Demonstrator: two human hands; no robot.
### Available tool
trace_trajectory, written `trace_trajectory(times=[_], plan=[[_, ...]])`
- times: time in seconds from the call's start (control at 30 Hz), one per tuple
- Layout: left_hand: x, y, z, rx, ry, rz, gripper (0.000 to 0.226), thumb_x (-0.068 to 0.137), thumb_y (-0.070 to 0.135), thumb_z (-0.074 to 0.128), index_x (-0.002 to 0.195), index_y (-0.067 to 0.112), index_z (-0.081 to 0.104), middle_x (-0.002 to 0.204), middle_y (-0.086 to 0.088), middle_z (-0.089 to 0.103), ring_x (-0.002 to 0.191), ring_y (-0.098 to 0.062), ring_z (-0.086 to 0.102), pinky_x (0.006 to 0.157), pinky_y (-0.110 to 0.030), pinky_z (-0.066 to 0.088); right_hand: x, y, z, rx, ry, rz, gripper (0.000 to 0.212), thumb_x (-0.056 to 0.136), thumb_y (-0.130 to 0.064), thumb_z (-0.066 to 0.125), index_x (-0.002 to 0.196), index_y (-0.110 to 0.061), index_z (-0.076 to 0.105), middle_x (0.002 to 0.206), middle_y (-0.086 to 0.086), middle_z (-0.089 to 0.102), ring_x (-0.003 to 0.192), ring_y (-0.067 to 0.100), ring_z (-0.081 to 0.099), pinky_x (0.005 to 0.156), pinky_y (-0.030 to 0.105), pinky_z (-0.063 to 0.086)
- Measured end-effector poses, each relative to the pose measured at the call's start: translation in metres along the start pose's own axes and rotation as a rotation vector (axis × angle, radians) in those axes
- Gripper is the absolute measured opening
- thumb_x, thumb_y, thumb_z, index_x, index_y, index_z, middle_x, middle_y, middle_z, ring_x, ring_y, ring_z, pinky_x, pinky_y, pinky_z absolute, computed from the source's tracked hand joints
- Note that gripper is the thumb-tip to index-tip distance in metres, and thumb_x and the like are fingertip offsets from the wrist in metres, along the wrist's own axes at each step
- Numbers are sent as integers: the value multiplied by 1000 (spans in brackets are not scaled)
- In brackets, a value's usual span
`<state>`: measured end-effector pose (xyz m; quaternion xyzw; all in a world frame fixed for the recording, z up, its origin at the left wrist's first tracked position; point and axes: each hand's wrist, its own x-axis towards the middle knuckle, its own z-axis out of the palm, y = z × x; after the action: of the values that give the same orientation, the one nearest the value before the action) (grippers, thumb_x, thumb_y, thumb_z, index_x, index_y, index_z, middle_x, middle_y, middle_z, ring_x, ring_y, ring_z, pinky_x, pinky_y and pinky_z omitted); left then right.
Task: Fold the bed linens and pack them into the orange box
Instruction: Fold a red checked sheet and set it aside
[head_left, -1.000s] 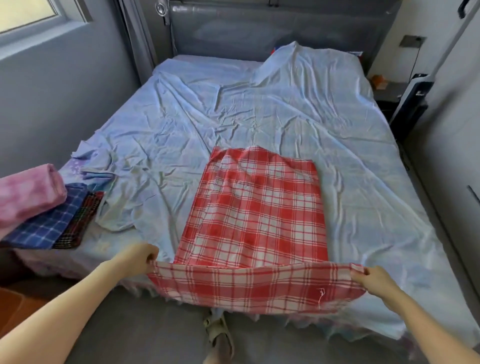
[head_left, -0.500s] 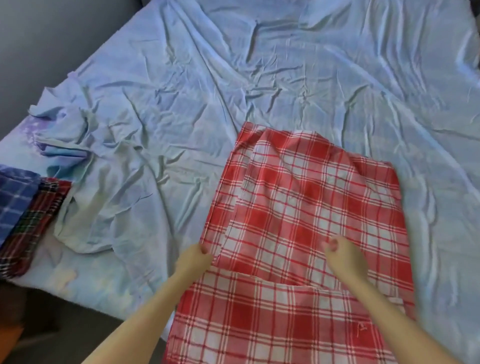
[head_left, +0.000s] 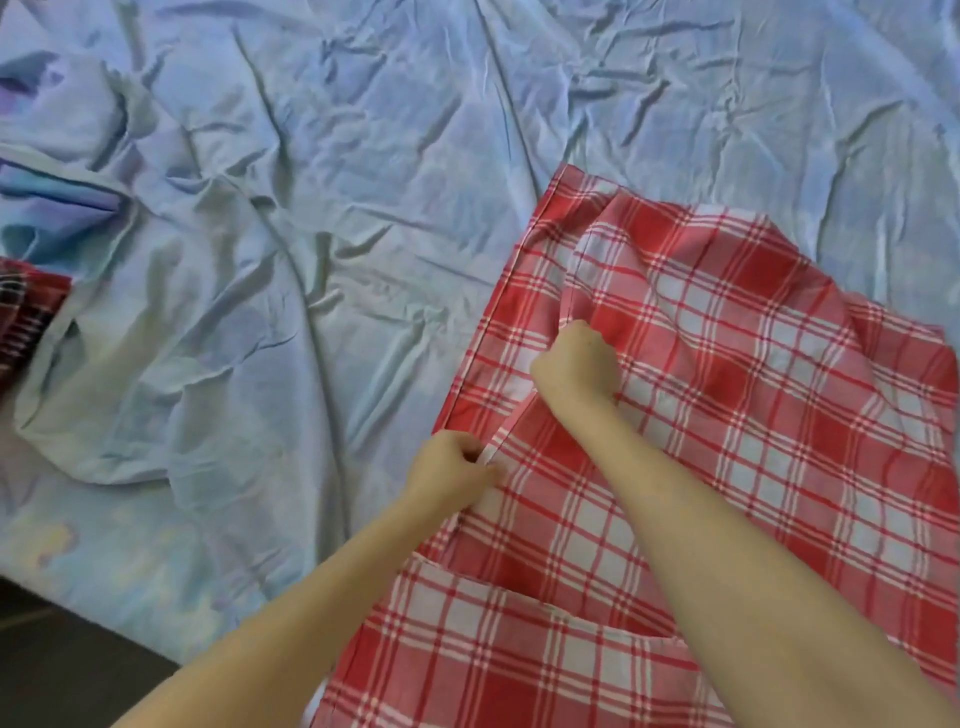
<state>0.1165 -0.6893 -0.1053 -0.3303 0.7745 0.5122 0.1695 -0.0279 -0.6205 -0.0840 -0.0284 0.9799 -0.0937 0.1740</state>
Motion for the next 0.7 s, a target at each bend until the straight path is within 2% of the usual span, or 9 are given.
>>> trace_trajectory(times=[0.07, 0.13, 0.2, 0.27, 0.33, 0.4, 0.47, 0.6, 0.7], plan=[[-4, 4, -15, 7, 5, 58, 34, 82, 18, 68, 59, 7, 45, 53, -1, 34, 49, -13, 32, 51, -27, 25, 3, -6, -15, 194, 140, 6, 25, 87, -7, 49, 109, 2, 56, 110, 19, 64, 104, 35, 60, 75, 33, 42], [-6, 1, -29, 14, 33, 83, 36, 82, 18, 67, 57, 8, 42, 53, -3, 35, 49, -16, 35, 53, -28, 29, 2, -20, -15, 342, 208, -55, 22, 87, -7, 49, 106, 0, 58, 106, 20, 66, 101, 34, 60, 78, 35, 38], [-3, -8, -39, 38, 37, 24, 38, 82, 16, 66, 56, 10, 40, 52, -2, 36, 50, -19, 38, 55, -30, 38, -1, -37, 0, 389, 84, -145, 23, 88, -5, 47, 109, 0, 55, 106, 22, 65, 102, 36, 59, 81, 37, 37], [9, -16, -43, 60, 4, -61, 26, 83, 15, 66, 62, 4, 54, 55, -3, 50, 53, -21, 50, 62, -36, 51, 5, -42, 22, 325, -140, -183, 25, 92, -11, 47, 115, -1, 50, 113, 23, 62, 107, 37, 57, 81, 37, 40], [21, -13, -41, 67, -29, -106, 12, 84, 15, 64, 74, 9, 64, 62, -1, 61, 60, -20, 59, 69, -35, 56, 15, -36, 26, 251, -203, -205, 27, 92, -20, 50, 114, -5, 52, 113, 19, 63, 107, 36, 57, 83, 38, 44], [40, 4, -35, -42, -43, -142, 9, 84, 18, 64, 78, 11, 67, 59, 1, 61, 55, -16, 55, 62, -30, 50, 32, -22, 11, 231, -76, -242, 21, 91, -24, 51, 104, -9, 58, 103, 15, 67, 99, 35, 60, 80, 39, 46], [64, 30, -29, -111, -26, -140, 18, 81, 23, 66, 67, 12, 63, 44, 7, 50, 45, -9, 45, 51, -25, 38, 56, -4, -12, 167, 80, -270, 19, 91, -21, 48, 101, -10, 60, 99, 14, 68, 96, 35, 62, 78, 39, 45], [119, 85, -19, -182, 7, -126, 22, 75, 25, 70, 61, 14, 56, 44, 5, 43, 46, -13, 42, 46, -22, 30, 124, 43, -59, 28, 320, -294, 35, 84, -18, 60, 117, -7, 58, 111, 17, 64, 106, 36, 56, 90, 40, 40], [159, 125, -14, -366, -14, -142, 23, 67, 21, 74, 56, 11, 56, 44, -2, 46, 41, -17, 43, 45, -22, 37, 177, 72, -86, -206, 201, -200, 60, 76, -35, 69, 128, -12, 50, 123, 15, 58, 116, 34, 51, 96, 41, 37]])
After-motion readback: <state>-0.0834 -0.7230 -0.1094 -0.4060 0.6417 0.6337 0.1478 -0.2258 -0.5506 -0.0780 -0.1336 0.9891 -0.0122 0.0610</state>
